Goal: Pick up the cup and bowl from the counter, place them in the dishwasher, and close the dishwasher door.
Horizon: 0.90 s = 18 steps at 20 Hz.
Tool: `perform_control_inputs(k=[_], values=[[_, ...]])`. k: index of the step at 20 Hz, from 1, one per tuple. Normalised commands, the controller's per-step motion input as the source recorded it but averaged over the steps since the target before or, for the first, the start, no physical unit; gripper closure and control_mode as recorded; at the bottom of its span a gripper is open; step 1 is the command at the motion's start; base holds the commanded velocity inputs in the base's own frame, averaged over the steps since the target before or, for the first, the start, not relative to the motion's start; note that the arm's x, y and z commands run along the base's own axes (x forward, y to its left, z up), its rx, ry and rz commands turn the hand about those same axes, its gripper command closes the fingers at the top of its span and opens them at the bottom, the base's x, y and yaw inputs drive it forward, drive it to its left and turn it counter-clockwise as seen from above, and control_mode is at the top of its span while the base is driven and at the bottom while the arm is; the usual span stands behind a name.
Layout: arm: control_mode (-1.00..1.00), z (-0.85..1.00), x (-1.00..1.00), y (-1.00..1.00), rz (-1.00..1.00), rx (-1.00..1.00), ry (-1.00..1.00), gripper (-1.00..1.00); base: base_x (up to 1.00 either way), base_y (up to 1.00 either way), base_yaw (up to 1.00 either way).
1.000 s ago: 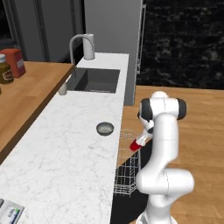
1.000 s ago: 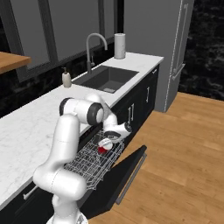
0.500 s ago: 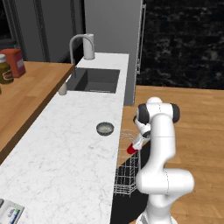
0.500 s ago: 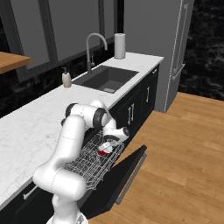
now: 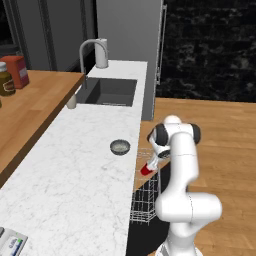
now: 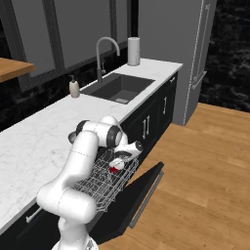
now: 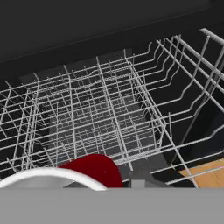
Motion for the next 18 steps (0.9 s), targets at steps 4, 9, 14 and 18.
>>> perform_control_inputs(k=[4, 9, 14, 18], values=[[-1.0, -0.58, 0.4, 0.13, 0.0, -0.02, 0.0, 1.0, 0.0, 0.0, 0.0], [-1.0, -0.62, 0.18, 0.0, 0.0, 0.0, 0.0, 1.0, 0.0, 0.0, 0.0], [-1.0, -0.54, 0.1, 0.0, 0.0, 0.0, 0.0, 1.0, 0.0, 0.0, 0.0], [-1.0, -0.51, 0.01, -0.08, 0.0, 0.0, 0.0, 1.0, 0.0, 0.0, 0.0]])
